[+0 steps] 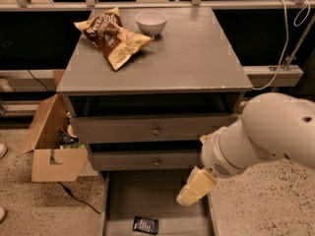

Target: Pick rxbar blueberry from bottom drawer and place on counter

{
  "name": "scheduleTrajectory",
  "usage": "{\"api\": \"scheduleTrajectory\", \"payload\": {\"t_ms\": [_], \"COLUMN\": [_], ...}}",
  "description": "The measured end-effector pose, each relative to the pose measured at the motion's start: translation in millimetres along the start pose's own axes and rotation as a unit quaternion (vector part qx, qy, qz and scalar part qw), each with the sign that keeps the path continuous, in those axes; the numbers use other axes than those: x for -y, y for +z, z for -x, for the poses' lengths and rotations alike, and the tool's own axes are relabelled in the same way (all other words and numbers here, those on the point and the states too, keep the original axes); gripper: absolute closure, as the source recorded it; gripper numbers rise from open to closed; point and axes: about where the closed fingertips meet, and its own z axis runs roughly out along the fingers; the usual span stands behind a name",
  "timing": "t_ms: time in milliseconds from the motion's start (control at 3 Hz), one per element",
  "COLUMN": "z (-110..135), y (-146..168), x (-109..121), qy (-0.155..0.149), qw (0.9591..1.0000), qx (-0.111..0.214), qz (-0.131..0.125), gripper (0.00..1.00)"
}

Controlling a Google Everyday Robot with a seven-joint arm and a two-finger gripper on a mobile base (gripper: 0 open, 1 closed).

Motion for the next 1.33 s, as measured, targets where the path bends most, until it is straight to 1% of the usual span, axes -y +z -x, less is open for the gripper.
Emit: {"api": "scheduleTrajectory", "payload": {"t_ms": [333, 667, 1000, 1333], "z": [-22, -37, -36, -45], "y": [70, 141, 198, 229], "x": [-20, -30, -30, -41], "qy": [-0.016, -0.030, -0.032, -0.015], "qw": [0.9991, 0.9956, 0.9896, 0.9859], "qx": [0.015, 0.067, 0.124, 0.139], "qz": [0.036, 0.059, 0.065, 0.092], "gripper": [0.00, 0.00, 0.00, 0.00]}}
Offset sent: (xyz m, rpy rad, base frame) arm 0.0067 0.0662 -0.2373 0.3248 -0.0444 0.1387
